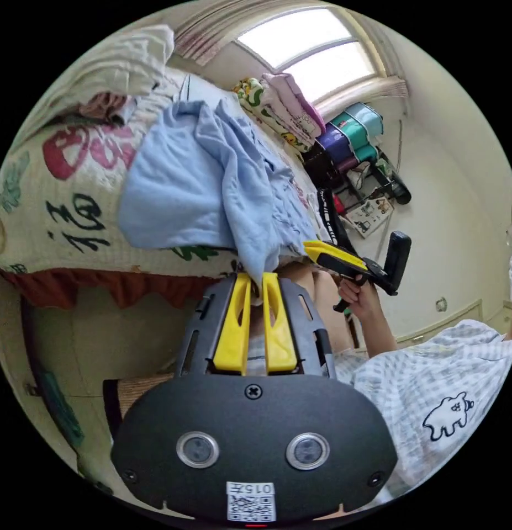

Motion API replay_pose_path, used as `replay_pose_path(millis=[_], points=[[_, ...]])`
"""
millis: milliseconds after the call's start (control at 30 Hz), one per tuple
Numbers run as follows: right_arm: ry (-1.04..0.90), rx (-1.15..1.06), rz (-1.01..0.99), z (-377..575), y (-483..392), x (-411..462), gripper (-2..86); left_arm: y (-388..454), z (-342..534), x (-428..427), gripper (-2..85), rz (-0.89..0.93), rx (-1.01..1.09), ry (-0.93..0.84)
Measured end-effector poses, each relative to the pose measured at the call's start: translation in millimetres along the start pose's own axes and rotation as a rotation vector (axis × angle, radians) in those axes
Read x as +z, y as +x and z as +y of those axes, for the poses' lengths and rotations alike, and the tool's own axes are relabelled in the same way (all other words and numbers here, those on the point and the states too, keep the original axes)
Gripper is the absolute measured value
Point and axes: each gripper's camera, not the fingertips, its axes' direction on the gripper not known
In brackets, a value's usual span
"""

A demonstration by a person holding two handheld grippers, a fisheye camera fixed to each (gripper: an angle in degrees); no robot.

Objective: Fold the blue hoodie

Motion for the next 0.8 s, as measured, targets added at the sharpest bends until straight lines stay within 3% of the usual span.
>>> replay_pose_path(millis=[100,200,233,433,567,667,767,800], points=[[-0.040,-0.054,-0.027,-29,-14,25,8.0,14,-24,-41,1.9,-0.079,0.094,-0.014],[-0.129,-0.087,0.088,-54,-28,58,10.1,13,-39,-56,1.7,-0.072,0.096,-0.021],[-0.165,-0.054,0.169,-62,-29,70,10.6,15,-40,-57,1.6,-0.079,0.102,-0.006],[-0.155,-0.125,0.196,-84,-40,85,10.9,19,-44,-23,1.2,-0.069,0.109,-0.095],[-0.170,-0.052,0.145,-113,-13,78,4.6,36,-71,-18,0.9,-0.022,0.181,-0.134],[-0.090,0.022,0.069,-154,56,18,4.2,44,-138,-47,0.8,0.089,0.294,-0.119],[0.160,0.273,0.396,-217,185,-135,4.1,24,-245,-147,0.7,-0.037,0.260,0.163],[0.318,0.459,0.464,-228,239,-211,4.2,8,-279,-198,0.8,-0.159,0.157,0.362]])
